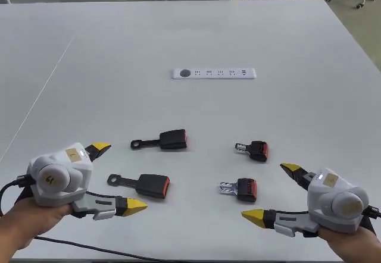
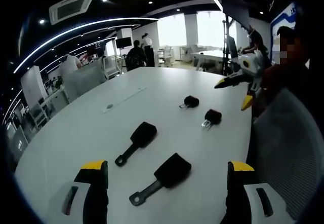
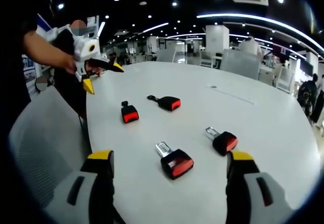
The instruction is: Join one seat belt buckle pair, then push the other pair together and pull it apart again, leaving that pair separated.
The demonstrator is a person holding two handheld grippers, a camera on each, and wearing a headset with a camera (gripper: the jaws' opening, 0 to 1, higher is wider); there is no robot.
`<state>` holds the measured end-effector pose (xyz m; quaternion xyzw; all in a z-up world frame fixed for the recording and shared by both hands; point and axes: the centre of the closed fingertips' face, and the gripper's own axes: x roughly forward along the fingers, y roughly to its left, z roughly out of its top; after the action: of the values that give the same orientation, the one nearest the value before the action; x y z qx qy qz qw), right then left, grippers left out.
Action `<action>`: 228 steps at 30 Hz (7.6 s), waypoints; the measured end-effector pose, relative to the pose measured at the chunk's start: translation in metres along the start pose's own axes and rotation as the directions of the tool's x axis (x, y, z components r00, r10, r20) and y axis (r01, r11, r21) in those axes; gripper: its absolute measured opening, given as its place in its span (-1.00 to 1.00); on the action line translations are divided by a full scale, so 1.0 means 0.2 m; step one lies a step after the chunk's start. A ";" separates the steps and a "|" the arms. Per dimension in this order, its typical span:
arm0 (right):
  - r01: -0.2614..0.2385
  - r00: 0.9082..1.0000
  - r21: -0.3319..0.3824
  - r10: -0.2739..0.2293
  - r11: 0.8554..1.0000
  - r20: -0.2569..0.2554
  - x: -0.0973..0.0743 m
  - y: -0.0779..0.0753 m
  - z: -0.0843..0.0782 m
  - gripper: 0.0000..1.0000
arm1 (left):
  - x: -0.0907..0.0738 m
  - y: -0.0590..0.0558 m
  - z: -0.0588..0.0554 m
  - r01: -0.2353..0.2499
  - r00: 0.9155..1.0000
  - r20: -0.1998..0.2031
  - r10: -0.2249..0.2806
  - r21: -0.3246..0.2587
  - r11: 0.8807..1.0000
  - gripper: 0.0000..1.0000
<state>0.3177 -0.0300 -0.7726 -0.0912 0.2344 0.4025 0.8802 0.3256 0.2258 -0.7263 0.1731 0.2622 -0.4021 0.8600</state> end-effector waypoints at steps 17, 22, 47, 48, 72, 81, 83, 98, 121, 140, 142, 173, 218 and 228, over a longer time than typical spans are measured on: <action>-0.030 1.000 -0.004 0.030 1.000 -0.009 0.03 0.02 0.00 0.85 | 0.03 0.02 0.01 0.049 0.999 -0.011 -0.048 0.029 0.998 0.92; -0.037 0.999 -0.003 0.037 0.999 -0.024 0.04 0.02 -0.02 0.83 | 0.07 0.02 0.00 0.076 0.997 -0.033 -0.074 0.062 0.995 0.89; -0.132 0.983 0.011 0.132 0.991 -0.130 0.19 0.02 -0.14 0.59 | 0.30 0.00 -0.15 0.251 0.958 -0.184 -0.220 0.170 0.953 0.53; -0.135 0.982 0.014 0.136 0.991 -0.133 0.20 0.02 -0.14 0.59 | 0.31 0.01 -0.16 0.255 0.956 -0.190 -0.222 0.171 0.952 0.52; -0.274 0.932 -0.041 0.255 0.961 -0.258 0.29 -0.04 -0.26 0.17 | 0.49 0.01 -0.31 0.408 0.886 -0.329 -0.326 0.220 0.886 0.13; -0.326 0.906 -0.069 0.290 0.943 -0.309 0.29 -0.03 -0.29 0.03 | 0.48 -0.03 -0.45 0.456 0.843 -0.412 -0.344 0.210 0.865 0.02; -0.338 0.901 -0.085 0.296 0.937 -0.317 0.30 -0.03 -0.29 0.02 | 0.48 -0.03 -0.46 0.457 0.842 -0.416 -0.343 0.214 0.863 -0.01; -0.370 0.886 -0.163 0.295 0.915 -0.358 0.28 -0.06 -0.31 -0.29 | 0.51 -0.02 -0.44 0.497 0.804 -0.495 -0.328 0.258 0.829 -0.23; -0.417 0.880 -0.178 0.346 0.891 -0.325 0.34 0.02 -0.28 -0.32 | 0.53 -0.01 -0.43 0.429 0.825 -0.486 -0.289 0.207 0.879 -0.28; -0.430 0.888 -0.170 0.382 0.887 -0.254 0.53 0.18 -0.18 -0.32 | 0.53 -0.01 -0.43 0.432 0.812 -0.513 -0.279 0.205 0.878 -0.28; -0.431 0.889 -0.168 0.385 0.887 -0.248 0.54 0.20 -0.17 -0.32 | 0.53 -0.01 -0.43 0.432 0.812 -0.512 -0.280 0.205 0.878 -0.28; -0.413 0.907 -0.135 0.394 0.901 -0.149 0.76 0.41 -0.05 -0.32 | 0.52 0.00 -0.44 0.459 0.791 -0.549 -0.270 0.240 0.855 -0.30; -0.392 0.907 -0.157 0.353 0.906 -0.228 0.87 0.43 0.00 -0.32 | 0.52 -0.01 -0.43 0.503 0.811 -0.484 -0.328 0.289 0.815 -0.34; -0.430 0.899 -0.270 0.380 0.861 -0.218 0.85 0.43 -0.01 -0.35 | 0.51 -0.01 -0.43 0.525 0.823 -0.422 -0.380 0.309 0.793 -0.35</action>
<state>0.3498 0.1395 -0.8545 -0.2090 0.2505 0.6022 0.7286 0.3518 0.2066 -0.8559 0.3478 0.3494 -0.6088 0.6216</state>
